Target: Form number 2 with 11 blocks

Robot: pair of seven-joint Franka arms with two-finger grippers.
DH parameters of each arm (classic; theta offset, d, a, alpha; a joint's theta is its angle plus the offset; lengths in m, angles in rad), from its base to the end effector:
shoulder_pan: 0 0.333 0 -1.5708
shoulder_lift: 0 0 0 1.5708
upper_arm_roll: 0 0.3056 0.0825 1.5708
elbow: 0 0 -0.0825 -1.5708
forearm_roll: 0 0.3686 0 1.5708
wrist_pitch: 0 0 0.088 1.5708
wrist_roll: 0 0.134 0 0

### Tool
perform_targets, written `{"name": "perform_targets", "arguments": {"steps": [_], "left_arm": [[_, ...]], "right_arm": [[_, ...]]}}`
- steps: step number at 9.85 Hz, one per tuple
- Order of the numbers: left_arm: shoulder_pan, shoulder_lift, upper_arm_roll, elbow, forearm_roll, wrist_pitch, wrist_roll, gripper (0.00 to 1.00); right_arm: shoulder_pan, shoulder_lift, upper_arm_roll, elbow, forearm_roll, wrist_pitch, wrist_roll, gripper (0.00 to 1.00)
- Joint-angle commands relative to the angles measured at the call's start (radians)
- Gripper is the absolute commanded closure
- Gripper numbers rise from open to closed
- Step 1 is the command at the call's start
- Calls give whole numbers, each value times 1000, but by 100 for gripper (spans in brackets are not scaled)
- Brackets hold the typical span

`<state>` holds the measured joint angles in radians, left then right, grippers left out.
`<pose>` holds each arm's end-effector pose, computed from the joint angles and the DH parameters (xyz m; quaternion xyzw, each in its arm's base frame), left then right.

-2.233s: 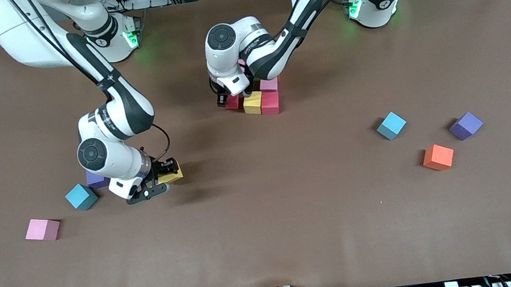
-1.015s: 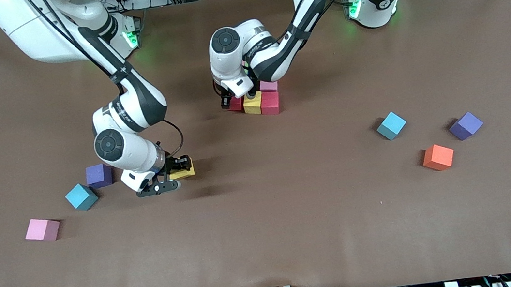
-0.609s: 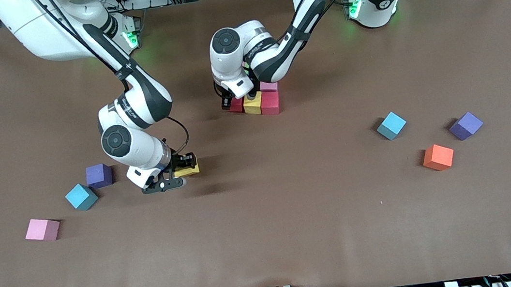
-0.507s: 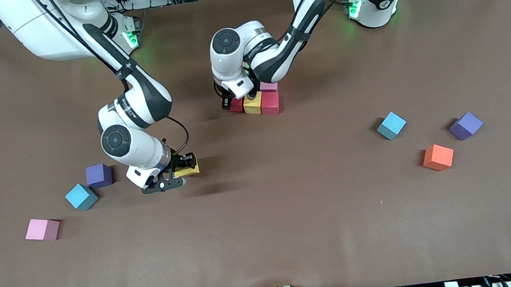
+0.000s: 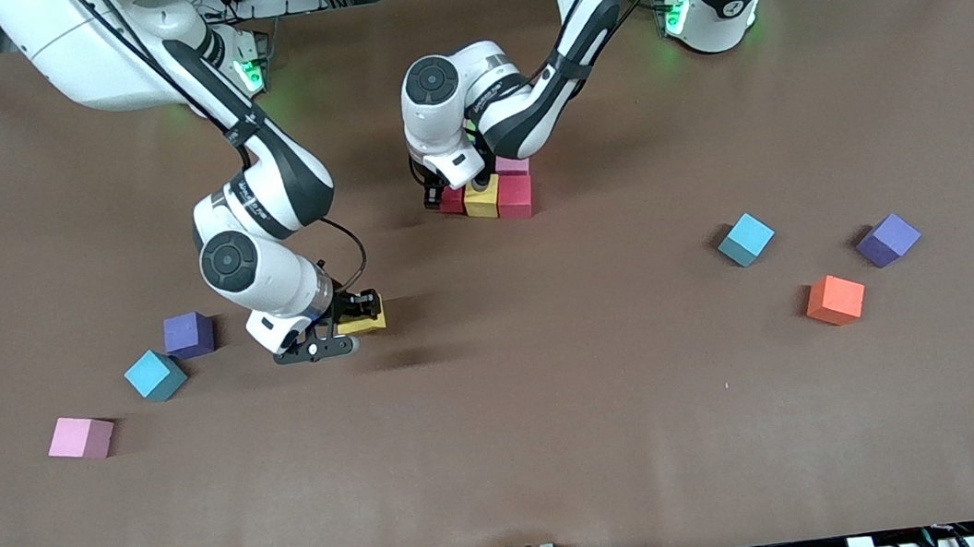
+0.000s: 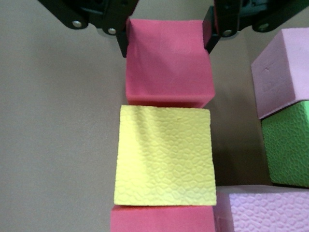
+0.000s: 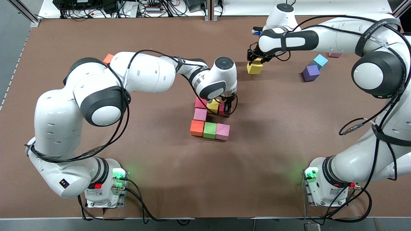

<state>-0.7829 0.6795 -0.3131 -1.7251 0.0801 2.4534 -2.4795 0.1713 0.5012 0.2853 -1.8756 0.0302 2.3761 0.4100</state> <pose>0.3187 -0.5822 0.1904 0.7633 0.6410 -0.0767 0.0256 0.5626 0.2697 0.2303 -0.9969 0.0048 0.0248 0.0746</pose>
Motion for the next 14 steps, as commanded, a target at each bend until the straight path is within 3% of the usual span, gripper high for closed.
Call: {"name": "perform_targets", "arguments": {"steps": [1, 6, 7, 8, 11, 14], "left_arm": [[14, 2, -14, -11, 30, 16, -9, 100], [27, 3, -14, -19, 61, 16, -12, 100], [27, 3, -14, -19, 61, 16, -10, 68], [27, 3, -14, -18, 60, 16, -15, 28], [27, 2, -14, -14, 61, 16, -19, 26], [27, -6, -17, -14, 63, 10, -15, 26]], "right_arm": [[48, -35, -5, -13, -3, -1, 105, 62], [77, -61, -5, -25, -4, 11, 171, 62], [77, -64, -5, -27, -4, 9, 173, 62], [77, -67, -5, -33, -4, 17, 173, 62], [92, -93, -5, -117, -4, 135, 210, 62], [91, -107, -5, -134, -4, 140, 216, 62]]}}
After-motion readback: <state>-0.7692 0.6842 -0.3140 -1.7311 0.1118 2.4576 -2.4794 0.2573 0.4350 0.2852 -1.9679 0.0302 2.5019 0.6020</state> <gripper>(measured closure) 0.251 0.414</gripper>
